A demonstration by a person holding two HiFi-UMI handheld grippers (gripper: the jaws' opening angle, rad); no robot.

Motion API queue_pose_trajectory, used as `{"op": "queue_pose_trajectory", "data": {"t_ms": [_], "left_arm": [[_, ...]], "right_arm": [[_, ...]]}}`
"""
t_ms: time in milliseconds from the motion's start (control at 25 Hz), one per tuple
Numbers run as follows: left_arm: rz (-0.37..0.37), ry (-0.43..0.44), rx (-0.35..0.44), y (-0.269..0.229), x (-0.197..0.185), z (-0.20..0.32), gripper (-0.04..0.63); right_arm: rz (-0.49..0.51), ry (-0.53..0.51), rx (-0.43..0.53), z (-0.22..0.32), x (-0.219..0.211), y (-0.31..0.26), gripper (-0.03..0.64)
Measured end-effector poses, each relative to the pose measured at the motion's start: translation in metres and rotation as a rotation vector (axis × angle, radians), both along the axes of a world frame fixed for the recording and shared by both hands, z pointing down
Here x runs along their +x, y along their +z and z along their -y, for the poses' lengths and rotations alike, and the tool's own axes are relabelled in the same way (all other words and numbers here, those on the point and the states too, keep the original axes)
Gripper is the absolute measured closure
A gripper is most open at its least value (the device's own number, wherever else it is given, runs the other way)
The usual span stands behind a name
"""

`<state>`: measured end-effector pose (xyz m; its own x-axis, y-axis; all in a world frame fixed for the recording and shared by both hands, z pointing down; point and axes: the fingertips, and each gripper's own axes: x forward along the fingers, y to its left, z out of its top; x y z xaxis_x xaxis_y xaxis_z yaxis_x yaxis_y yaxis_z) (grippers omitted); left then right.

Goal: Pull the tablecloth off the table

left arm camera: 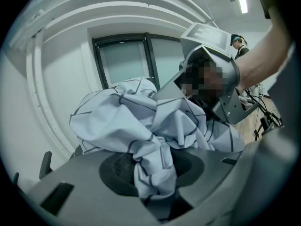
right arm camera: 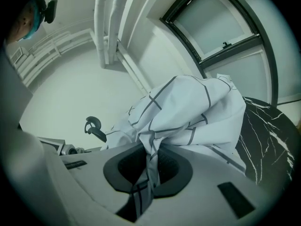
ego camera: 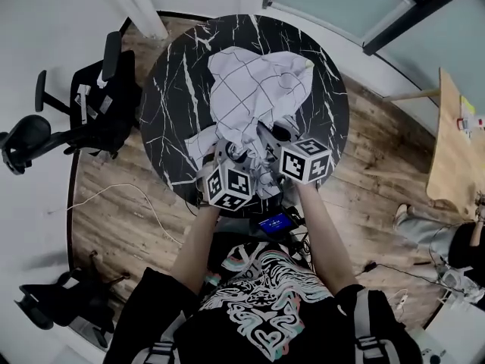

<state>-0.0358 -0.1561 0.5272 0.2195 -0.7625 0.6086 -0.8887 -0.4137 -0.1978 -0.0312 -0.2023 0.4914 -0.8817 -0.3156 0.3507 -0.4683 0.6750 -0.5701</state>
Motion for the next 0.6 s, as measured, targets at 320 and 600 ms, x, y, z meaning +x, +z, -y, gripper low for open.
{"op": "queue_pose_trajectory", "data": {"t_ms": [320, 600], "left_arm": [[0.025, 0.001, 0.062, -0.028, -0.001, 0.004, 0.428], [0.016, -0.023, 0.14, -0.056, -0.01, 0.009, 0.43]], "right_arm": [[0.075, 0.01, 0.071, 0.001, 0.002, -0.032, 0.578], [0.114, -0.007, 0.151, 0.003, -0.007, -0.064, 0.578]]}}
